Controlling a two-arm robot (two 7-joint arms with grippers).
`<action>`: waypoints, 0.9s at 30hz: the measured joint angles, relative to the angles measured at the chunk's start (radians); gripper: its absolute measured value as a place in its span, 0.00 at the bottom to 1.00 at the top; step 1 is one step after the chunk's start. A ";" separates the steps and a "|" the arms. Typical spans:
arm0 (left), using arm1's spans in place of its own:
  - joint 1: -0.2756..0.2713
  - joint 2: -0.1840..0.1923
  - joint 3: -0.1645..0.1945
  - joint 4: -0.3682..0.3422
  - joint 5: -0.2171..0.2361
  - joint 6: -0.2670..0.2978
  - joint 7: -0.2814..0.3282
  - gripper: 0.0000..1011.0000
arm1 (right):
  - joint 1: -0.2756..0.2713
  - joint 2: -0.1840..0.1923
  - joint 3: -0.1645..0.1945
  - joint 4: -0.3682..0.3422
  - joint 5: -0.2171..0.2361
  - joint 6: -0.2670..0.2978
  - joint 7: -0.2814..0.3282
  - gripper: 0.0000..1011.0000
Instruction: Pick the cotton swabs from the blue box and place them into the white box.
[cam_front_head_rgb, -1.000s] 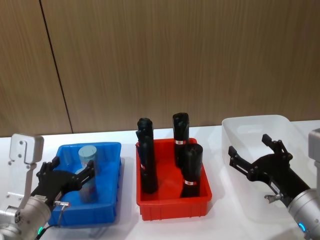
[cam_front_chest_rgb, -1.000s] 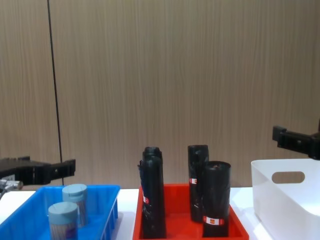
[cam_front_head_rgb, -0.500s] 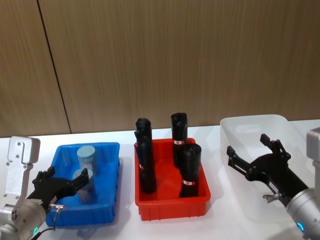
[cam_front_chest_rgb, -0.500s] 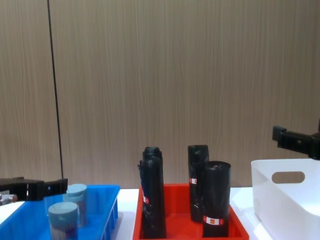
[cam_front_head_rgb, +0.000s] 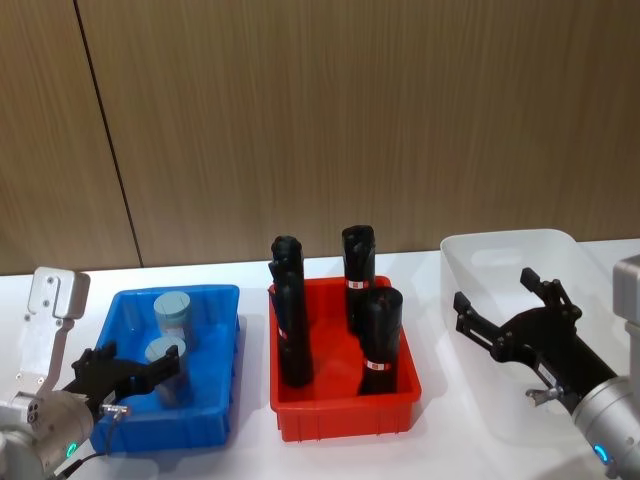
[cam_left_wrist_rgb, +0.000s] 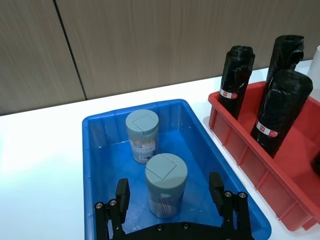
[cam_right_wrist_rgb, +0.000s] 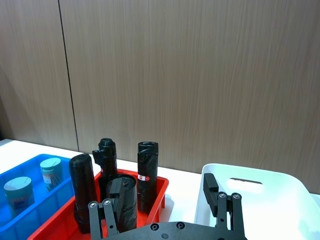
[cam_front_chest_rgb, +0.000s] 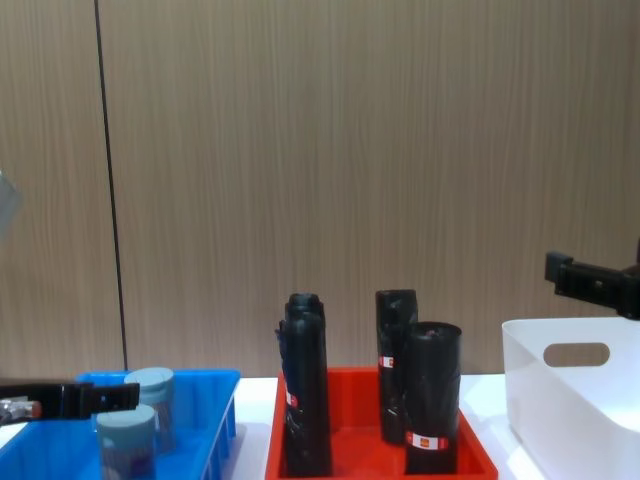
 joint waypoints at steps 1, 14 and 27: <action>-0.004 -0.001 0.000 0.006 0.002 0.003 -0.007 0.99 | 0.000 0.000 0.000 0.000 0.000 0.000 0.000 0.99; -0.094 -0.038 0.007 0.136 0.041 0.048 -0.111 0.99 | 0.000 0.000 0.000 0.000 0.000 0.000 0.000 0.99; -0.158 -0.065 0.015 0.223 0.086 0.082 -0.153 0.99 | 0.000 0.000 0.000 0.000 0.000 0.000 0.000 0.99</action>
